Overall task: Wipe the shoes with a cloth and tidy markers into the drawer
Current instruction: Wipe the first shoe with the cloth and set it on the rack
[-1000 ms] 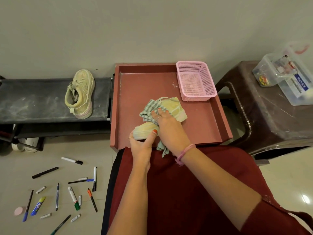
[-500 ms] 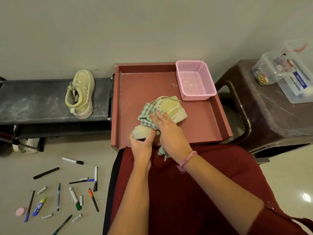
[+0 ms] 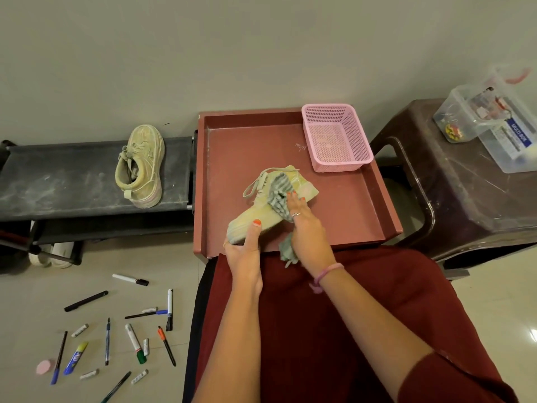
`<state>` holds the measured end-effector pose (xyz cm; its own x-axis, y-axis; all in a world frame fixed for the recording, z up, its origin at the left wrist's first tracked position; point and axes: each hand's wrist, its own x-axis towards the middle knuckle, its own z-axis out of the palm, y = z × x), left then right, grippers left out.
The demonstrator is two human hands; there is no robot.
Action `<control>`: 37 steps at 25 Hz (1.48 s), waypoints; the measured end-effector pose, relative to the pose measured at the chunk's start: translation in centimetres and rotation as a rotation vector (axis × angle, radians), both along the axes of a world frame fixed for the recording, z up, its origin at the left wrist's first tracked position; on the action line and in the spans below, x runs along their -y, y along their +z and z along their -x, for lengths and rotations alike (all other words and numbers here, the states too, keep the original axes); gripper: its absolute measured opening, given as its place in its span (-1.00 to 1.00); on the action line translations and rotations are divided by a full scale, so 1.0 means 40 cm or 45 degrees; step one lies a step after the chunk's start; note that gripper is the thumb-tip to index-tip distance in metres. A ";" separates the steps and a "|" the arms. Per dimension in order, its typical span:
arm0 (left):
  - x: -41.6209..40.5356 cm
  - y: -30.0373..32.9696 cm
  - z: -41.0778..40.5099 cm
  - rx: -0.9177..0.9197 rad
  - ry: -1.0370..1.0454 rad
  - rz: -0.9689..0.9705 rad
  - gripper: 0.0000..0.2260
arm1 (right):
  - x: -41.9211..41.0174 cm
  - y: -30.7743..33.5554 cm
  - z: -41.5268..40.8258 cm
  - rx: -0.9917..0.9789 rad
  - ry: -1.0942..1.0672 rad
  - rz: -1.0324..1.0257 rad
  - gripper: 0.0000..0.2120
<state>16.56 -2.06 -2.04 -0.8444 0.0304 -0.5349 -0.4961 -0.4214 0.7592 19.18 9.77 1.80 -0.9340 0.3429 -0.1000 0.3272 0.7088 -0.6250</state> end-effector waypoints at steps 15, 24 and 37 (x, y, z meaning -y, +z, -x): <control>-0.001 -0.001 0.011 -0.041 -0.072 0.014 -0.21 | 0.060 0.002 -0.055 -0.097 -0.030 0.096 -0.37; -0.002 0.002 0.009 -0.045 -0.075 -0.001 -0.35 | 0.043 0.013 -0.070 -0.105 0.088 0.092 -0.40; -0.008 0.003 0.001 -0.009 -0.175 -0.005 -0.45 | 0.011 0.023 -0.024 -0.023 0.260 -0.388 -0.36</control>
